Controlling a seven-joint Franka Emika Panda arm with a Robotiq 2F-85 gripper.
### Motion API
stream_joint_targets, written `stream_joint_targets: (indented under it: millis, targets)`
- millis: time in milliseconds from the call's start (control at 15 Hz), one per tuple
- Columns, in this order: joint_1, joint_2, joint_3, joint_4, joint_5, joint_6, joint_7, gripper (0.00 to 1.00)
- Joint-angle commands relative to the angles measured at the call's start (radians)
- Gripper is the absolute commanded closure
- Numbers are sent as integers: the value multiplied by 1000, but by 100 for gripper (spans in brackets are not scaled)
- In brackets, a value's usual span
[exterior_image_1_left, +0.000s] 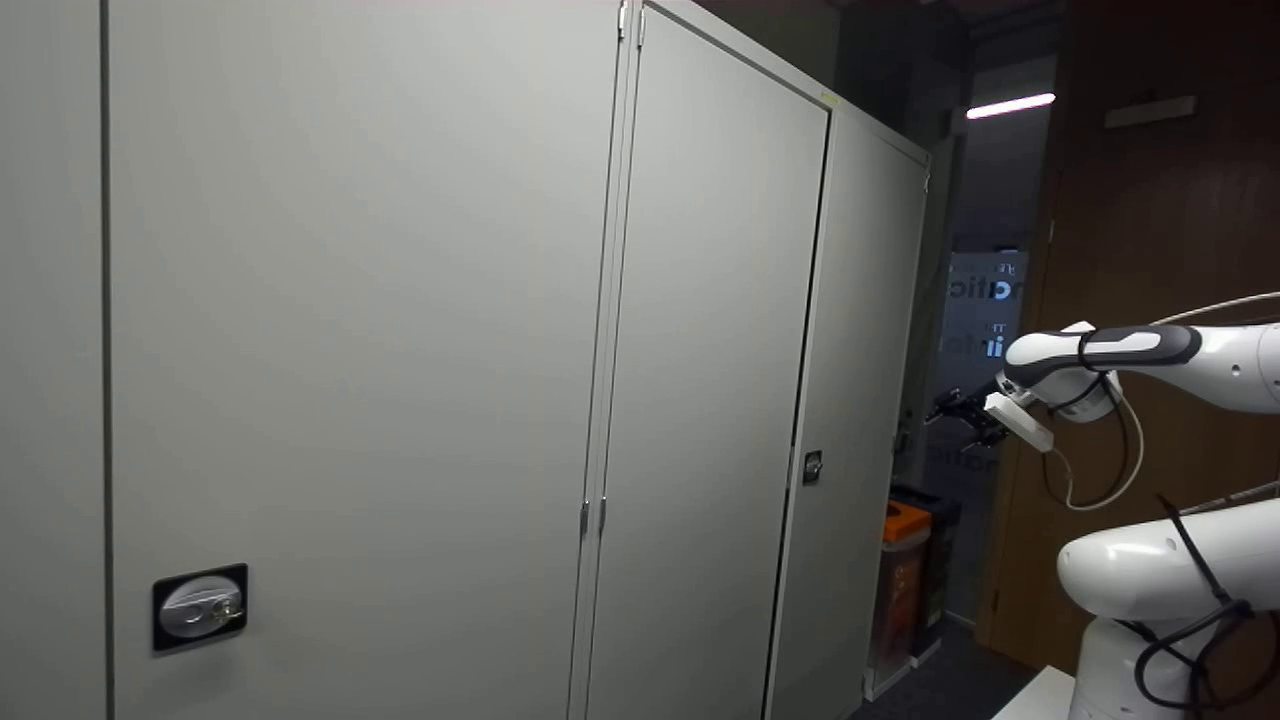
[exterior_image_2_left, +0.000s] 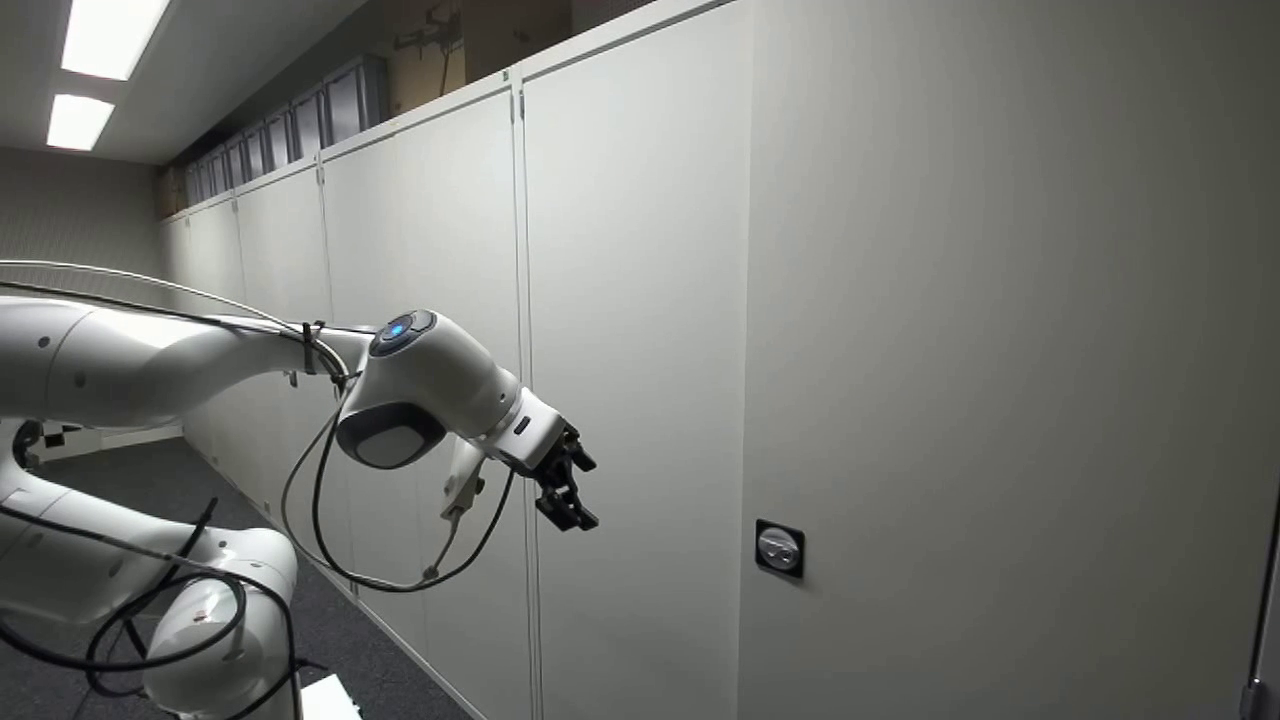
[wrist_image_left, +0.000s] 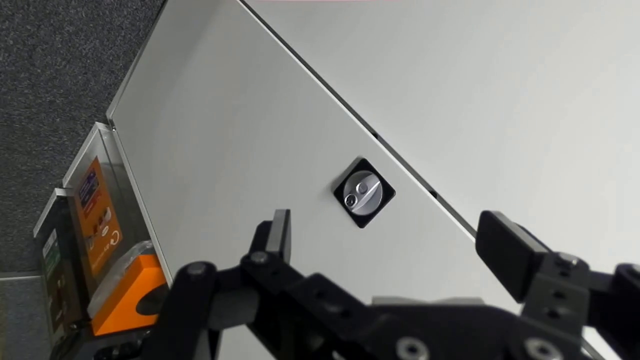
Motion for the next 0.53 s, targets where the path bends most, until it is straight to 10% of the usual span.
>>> stream_joint_targets:
  millis: [0, 467]
  targets:
    - [-1, 19, -14, 6, -6, 25, 10, 0]
    - [-17, 138, -92, 46, 18, 105, 14, 0]
